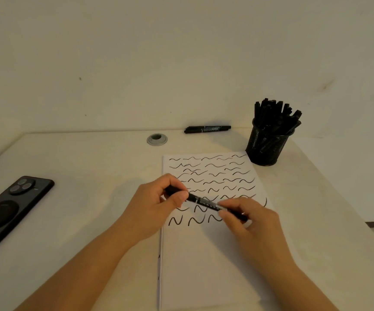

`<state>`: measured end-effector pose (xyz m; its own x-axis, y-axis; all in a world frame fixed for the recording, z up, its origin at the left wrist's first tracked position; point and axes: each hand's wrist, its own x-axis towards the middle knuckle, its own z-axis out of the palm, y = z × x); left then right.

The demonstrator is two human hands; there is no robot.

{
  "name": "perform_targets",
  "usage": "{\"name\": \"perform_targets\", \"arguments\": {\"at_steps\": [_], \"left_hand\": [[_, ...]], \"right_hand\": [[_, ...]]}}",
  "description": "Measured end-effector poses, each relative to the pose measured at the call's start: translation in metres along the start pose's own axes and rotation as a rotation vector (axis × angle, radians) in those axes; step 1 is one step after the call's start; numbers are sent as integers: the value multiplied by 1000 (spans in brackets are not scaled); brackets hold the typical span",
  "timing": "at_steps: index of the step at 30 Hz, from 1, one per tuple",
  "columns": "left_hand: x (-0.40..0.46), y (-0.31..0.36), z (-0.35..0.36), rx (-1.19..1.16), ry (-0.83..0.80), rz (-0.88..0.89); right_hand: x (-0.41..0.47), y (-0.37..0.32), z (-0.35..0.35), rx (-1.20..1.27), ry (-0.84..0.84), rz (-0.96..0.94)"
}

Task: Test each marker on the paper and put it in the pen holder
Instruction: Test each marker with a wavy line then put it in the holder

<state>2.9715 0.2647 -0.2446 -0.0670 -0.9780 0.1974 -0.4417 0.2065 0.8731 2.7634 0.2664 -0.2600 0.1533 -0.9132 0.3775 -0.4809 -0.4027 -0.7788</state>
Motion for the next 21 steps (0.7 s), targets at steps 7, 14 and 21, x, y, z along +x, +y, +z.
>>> {"name": "perform_targets", "arguments": {"at_steps": [7, 14, 21], "left_hand": [[11, 30, 11, 265, -70, 180], [56, 54, 14, 340, -71, 237], [136, 30, 13, 602, -136, 40]], "right_hand": [[20, -20, -7, -463, -11, -330], [62, -18, -28, -577, -60, -215], [113, -5, -66, -393, 44, -20]]}}
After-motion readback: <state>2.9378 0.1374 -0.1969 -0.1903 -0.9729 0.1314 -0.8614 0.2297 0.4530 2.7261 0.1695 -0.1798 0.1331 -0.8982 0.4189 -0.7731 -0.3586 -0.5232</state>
